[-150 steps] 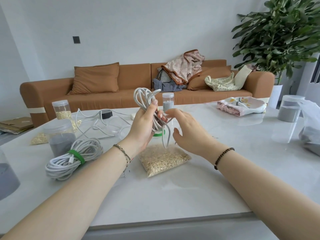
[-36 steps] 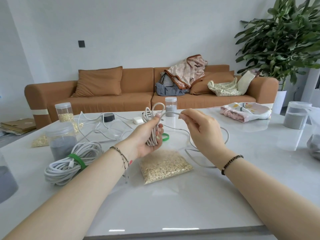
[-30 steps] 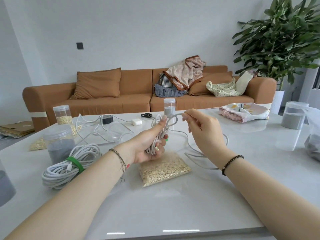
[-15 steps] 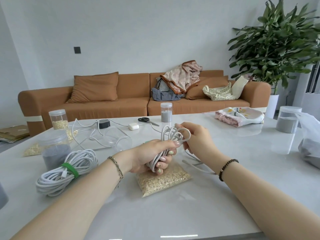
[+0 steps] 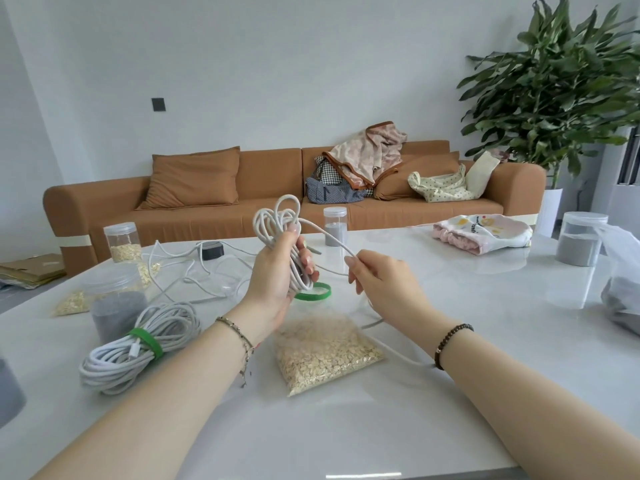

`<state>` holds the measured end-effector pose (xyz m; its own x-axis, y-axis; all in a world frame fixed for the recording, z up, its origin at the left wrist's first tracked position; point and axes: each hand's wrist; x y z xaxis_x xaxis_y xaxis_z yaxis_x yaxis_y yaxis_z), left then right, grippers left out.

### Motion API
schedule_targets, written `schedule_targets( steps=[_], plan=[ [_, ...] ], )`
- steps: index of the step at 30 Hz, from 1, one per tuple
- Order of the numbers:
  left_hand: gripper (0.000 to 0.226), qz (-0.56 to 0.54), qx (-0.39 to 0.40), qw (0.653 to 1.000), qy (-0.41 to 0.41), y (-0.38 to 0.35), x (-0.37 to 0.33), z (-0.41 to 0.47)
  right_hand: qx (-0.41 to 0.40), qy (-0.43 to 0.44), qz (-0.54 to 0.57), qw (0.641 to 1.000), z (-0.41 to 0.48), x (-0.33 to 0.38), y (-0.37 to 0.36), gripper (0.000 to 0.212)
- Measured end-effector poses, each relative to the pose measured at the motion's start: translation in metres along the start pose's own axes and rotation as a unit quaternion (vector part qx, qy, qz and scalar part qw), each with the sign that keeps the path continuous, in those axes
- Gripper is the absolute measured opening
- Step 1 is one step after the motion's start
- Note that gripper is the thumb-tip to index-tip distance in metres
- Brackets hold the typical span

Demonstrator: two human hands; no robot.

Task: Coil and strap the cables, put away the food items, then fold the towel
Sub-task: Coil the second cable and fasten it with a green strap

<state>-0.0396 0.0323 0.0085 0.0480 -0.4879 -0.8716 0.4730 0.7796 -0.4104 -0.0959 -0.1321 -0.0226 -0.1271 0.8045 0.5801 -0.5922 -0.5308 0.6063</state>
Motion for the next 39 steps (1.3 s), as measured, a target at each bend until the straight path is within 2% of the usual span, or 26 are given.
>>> schedule_targets(
  steps=[3, 6, 9, 12, 16, 18, 20, 24, 28, 31, 33, 36, 37, 39],
  plan=[
    [0.028, 0.004, 0.002, 1.000, 0.016, -0.001, 0.003, 0.000, -0.022, 0.008, 0.031, 0.999, -0.001, 0.004, 0.001, 0.034],
    [0.023, 0.034, 0.009, 0.999, -0.001, -0.003, 0.006, -0.003, -0.072, 0.101, -0.016, 0.992, -0.007, 0.013, 0.005, 0.031],
    [0.026, 0.029, 0.020, 0.999, 0.005, -0.006, 0.005, -0.009, -0.081, 0.172, -0.050, 0.980, -0.016, 0.021, 0.005, 0.030],
    [0.034, 0.031, 0.042, 0.998, 0.024, -0.010, 0.001, -0.011, -0.111, 0.188, -0.063, 0.974, -0.016, 0.023, 0.001, 0.031],
    [0.029, 0.029, 0.066, 0.997, 0.039, -0.012, 0.001, -0.014, -0.133, 0.153, -0.068, 0.977, -0.013, 0.017, 0.001, 0.037],
    [0.040, 0.038, 0.075, 0.996, 0.042, -0.011, 0.003, -0.013, -0.148, 0.190, -0.120, 0.963, -0.012, 0.012, 0.001, 0.032],
    [0.050, 0.067, 0.086, 0.993, 0.039, -0.010, 0.005, -0.012, -0.153, 0.229, -0.168, 0.946, -0.011, 0.010, 0.000, 0.033],
    [0.055, 0.087, 0.084, 0.992, 0.037, -0.009, 0.009, -0.010, -0.154, 0.288, -0.216, 0.920, -0.011, 0.010, 0.000, 0.035],
    [0.037, 0.074, 0.056, 0.994, 0.054, -0.004, 0.012, -0.007, -0.130, 0.295, -0.268, 0.908, -0.010, 0.010, -0.001, 0.042],
    [0.030, 0.079, 0.030, 0.995, 0.052, 0.000, 0.012, -0.003, -0.096, 0.270, -0.275, 0.918, -0.013, 0.013, -0.005, 0.047],
    [0.029, 0.066, 0.006, 0.997, 0.040, 0.002, 0.011, -0.002, -0.057, 0.220, -0.226, 0.947, -0.014, 0.018, -0.008, 0.046],
    [0.028, 0.020, -0.046, 0.999, 0.002, 0.004, 0.005, 0.001, 0.024, 0.073, -0.015, 0.997, -0.011, 0.019, -0.009, 0.039],
    [0.030, -0.001, -0.064, 0.998, -0.011, 0.005, 0.003, 0.003, 0.048, 0.017, 0.073, 0.996, -0.010, 0.019, -0.009, 0.035],
    [0.031, -0.043, -0.103, 0.993, -0.043, 0.010, -0.001, 0.010, 0.104, -0.064, 0.237, 0.964, -0.010, 0.021, -0.007, 0.027]
  ],
)
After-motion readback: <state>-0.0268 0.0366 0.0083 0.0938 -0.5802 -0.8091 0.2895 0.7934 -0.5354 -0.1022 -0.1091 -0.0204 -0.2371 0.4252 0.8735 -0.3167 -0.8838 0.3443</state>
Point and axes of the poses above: each hand's wrist, its own z-axis towards the middle knuckle, its own y-axis out of the back of the hand, x = y × z, and after that the axes turned 3 degrees about -z, right-handed
